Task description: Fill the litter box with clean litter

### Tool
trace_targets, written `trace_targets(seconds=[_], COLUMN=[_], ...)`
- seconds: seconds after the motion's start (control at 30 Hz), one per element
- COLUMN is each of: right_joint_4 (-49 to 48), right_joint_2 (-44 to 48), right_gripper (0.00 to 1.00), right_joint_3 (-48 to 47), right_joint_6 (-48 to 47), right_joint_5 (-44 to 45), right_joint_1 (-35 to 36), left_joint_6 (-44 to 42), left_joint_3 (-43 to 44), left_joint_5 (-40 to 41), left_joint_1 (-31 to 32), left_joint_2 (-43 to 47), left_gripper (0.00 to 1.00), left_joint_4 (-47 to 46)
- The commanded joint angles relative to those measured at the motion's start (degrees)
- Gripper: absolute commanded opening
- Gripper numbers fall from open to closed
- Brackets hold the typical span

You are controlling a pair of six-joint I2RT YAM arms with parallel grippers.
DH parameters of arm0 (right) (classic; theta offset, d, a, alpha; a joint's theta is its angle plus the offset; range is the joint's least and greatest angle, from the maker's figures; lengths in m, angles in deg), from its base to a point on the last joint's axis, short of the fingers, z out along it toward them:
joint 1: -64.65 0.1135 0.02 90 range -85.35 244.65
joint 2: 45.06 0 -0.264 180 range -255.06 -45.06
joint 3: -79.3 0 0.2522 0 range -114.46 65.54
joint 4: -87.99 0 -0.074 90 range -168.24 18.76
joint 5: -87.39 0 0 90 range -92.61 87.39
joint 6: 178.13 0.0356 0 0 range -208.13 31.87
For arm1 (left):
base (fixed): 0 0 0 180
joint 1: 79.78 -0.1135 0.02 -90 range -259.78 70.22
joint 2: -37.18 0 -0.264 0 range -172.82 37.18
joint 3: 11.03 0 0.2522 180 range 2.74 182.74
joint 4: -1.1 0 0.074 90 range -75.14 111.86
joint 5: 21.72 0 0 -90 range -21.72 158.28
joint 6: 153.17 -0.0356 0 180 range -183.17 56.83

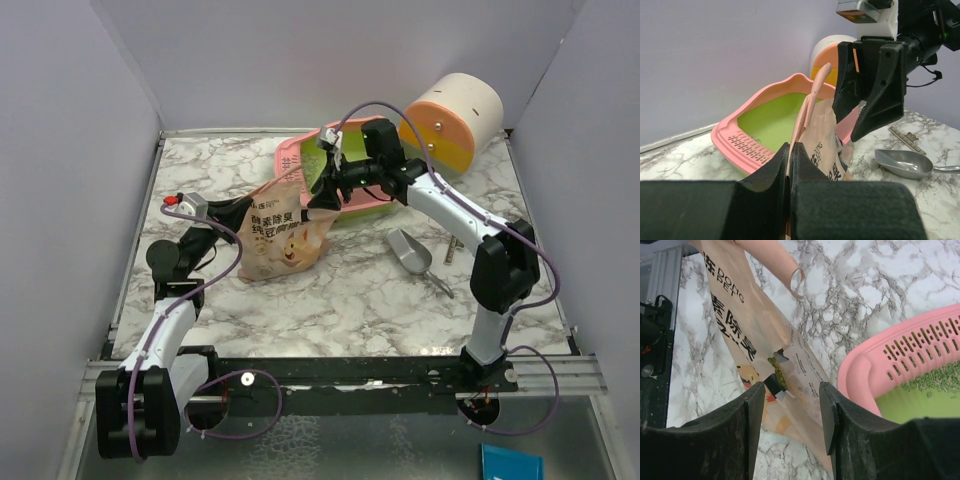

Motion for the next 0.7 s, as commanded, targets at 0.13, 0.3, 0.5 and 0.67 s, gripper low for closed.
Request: trace_targets(seconds=[0.13, 0.3, 0.5, 0.67], right_joint_4=[8.14, 9.03, 8.25, 8.09], right_joint_2=[-3.38, -4.72, -7.04, -7.59], right_gripper=[0.48, 0.48, 0.48, 0.48], right_joint_3=[-2.10, -0.99, -1.67, -3.39], right_joint_6=[-7.56, -8.69, -8.53, -7.72], right_joint_5=[-7.33, -8.34, -7.69, -4.17], right_joint_1=[0.73, 1.10, 1.28, 1.28], left_joint_6=[0.02, 0.04, 0.48, 0.69], left_joint_3=[4.58, 5.24, 5.37, 5.29], left_joint_5=[1.38, 1.33, 1.07, 0.79], left_joint_1=[-0.02, -0.01, -0.04, 0.02], left_joint_2=[1.27, 0.62, 0.36, 0.51], left_gripper=[0.00, 0.00, 0.00, 0.00], left_joint_4=[-10.70, -11.03, -11.70, -11.69])
